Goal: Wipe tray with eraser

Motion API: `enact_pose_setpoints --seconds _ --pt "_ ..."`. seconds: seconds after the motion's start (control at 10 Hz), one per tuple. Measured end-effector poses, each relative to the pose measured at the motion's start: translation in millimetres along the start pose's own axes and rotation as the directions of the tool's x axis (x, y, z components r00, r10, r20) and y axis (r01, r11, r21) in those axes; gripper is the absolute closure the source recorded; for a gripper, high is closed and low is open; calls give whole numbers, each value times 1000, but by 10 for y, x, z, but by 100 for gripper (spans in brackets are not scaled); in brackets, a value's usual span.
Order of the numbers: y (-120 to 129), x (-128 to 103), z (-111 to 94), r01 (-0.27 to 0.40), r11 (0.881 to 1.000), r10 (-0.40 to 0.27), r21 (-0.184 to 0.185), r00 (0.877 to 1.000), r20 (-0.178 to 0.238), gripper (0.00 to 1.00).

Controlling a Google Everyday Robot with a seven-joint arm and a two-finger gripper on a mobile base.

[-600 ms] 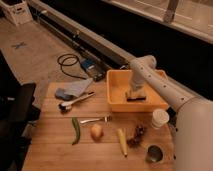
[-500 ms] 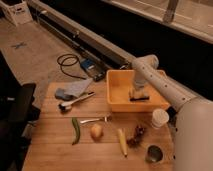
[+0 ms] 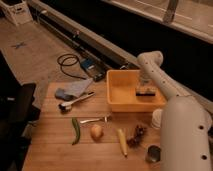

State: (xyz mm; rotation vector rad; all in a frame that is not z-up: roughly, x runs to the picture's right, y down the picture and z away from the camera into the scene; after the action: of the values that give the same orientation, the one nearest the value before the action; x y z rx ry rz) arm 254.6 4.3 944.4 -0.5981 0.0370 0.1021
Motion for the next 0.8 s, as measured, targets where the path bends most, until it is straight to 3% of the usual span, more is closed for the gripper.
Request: enact_pose_setpoints --seconds 0.1,0.3,0.5,0.6,0.8 --pt "3 -15 19 -1 1000 1 -5 1000 21 100" --pt "69 -334 45 26 999 -23 -22 993 115 100" --pt "233 -692 6 65 997 -59 -28 982 179 100" --pt "399 -770 -50 72 997 -64 -35 979 193 100" --pt "664 -852 -160 87 995 -77 -46 981 176 100"
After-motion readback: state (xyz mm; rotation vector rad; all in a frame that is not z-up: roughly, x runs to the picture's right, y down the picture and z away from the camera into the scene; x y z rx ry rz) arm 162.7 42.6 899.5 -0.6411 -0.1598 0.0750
